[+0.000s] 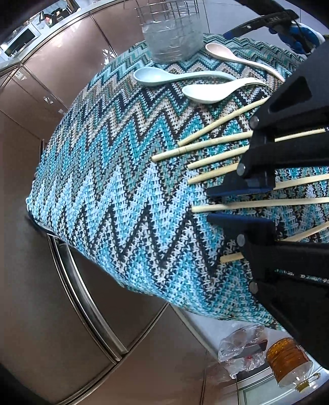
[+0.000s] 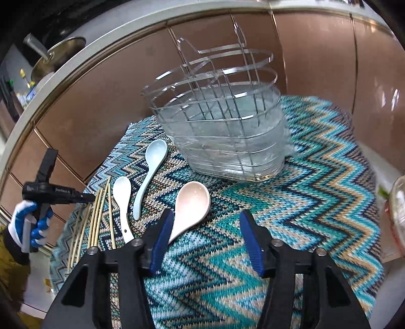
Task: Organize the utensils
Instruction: 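Grasp the beige spoon with the right tool while the left tool grasps a chopstick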
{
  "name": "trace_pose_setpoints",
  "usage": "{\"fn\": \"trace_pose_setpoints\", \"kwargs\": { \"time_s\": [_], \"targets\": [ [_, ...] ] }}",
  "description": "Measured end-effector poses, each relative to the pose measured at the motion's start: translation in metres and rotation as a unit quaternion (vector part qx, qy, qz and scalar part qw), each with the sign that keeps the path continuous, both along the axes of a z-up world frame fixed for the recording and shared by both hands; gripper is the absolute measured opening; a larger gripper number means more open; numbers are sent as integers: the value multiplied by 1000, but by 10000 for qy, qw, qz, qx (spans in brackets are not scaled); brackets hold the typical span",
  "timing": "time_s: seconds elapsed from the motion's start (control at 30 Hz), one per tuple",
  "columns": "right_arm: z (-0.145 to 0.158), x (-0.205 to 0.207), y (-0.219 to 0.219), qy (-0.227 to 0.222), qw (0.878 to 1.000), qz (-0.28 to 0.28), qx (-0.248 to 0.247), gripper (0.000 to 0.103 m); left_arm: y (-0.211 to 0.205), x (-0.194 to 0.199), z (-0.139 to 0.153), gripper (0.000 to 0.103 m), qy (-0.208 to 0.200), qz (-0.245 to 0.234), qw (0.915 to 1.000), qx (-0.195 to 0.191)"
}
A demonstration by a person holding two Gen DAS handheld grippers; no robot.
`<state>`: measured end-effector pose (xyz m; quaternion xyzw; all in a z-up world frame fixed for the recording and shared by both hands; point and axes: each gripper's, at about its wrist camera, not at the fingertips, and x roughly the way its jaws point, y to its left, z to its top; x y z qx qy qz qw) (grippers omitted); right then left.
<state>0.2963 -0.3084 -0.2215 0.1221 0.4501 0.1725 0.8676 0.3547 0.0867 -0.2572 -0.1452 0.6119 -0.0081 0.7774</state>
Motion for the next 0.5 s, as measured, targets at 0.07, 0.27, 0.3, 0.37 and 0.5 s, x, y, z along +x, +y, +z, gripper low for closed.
{"fn": "trace_pose_setpoints", "kwargs": {
  "time_s": [0.07, 0.27, 0.3, 0.37, 0.5],
  "targets": [
    [-5, 10, 0, 101, 9999, 60, 106, 52, 0, 0, 0, 10, 8, 5, 10000, 12],
    [-27, 37, 4, 475, 9985, 173, 231, 46, 1, 0, -1, 5, 13, 97, 9999, -35],
    [-30, 39, 4, 495, 9982, 210, 262, 41, 1, 0, -1, 5, 7, 109, 9999, -43],
    [-35, 44, 7, 546, 9977, 324, 256, 28, 0, -1, 1, 4, -20, 114, 9999, -55],
    [-35, 45, 12, 530, 9972, 491, 176, 7, -1, -8, 7, 4, -134, 130, 9998, -111]
  ]
}}
